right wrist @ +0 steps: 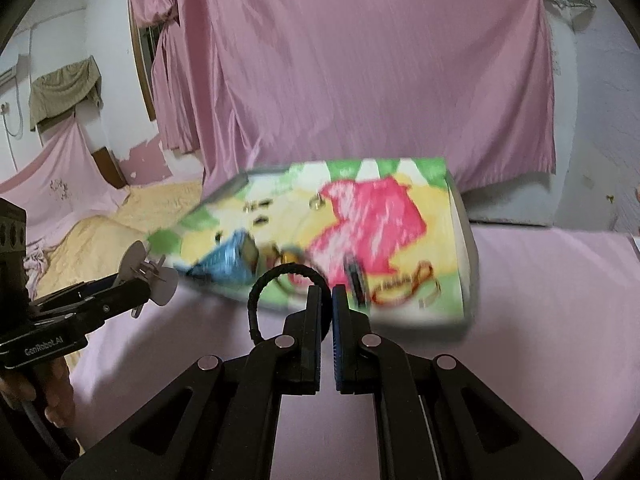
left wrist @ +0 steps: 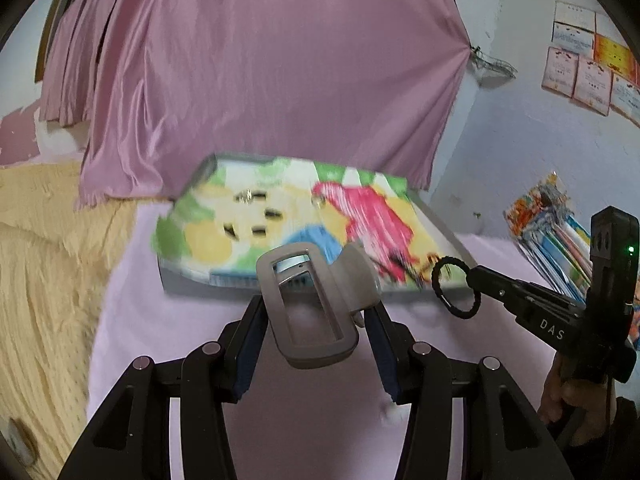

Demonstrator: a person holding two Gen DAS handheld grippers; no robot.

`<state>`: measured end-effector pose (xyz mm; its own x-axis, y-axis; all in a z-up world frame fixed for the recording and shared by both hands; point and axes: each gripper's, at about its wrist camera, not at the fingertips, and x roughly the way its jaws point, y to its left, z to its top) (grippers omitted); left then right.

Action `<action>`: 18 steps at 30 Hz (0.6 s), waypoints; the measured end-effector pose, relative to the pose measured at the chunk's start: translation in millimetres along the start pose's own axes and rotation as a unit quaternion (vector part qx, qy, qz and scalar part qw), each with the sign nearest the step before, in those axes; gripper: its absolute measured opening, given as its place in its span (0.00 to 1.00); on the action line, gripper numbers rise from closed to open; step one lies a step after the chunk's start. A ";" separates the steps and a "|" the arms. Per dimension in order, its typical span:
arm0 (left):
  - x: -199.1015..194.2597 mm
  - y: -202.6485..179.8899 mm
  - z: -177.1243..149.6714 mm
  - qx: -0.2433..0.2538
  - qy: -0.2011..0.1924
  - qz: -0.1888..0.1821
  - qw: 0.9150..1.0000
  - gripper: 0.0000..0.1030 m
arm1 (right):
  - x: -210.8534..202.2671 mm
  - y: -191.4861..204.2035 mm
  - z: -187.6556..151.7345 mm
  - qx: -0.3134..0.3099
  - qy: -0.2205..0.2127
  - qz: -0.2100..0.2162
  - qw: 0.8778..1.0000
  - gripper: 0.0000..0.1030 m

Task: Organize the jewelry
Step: 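Carry the clip and hair tie into the tray and open both tools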

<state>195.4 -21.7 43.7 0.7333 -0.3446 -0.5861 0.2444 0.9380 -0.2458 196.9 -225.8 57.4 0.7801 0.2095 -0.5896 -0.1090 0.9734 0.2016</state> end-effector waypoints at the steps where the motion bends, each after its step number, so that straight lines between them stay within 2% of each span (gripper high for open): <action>1: 3.6 2.0 6.6 0.000 -0.003 0.002 1.000 0.46 | 4.5 0.7 5.1 0.000 -0.002 0.001 1.000 0.05; 5: 20.1 10.8 29.4 -0.003 -0.006 0.019 1.000 0.46 | 29.6 4.1 25.6 -0.002 -0.005 -0.007 1.000 0.05; 9: 43.9 21.1 47.2 -0.003 0.008 0.045 0.999 0.46 | 53.3 4.9 35.0 0.002 0.001 -0.020 1.000 0.05; 18: 84.2 38.9 60.1 -0.020 0.052 0.068 0.996 0.46 | 87.5 -6.1 27.3 0.020 0.040 -0.043 0.998 0.05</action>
<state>304.7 -12.0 31.1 0.6880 -0.2188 -0.6919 0.1200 0.9747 -0.1888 282.6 -215.9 25.9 0.7337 0.1340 -0.6661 -0.0176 0.9838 0.1786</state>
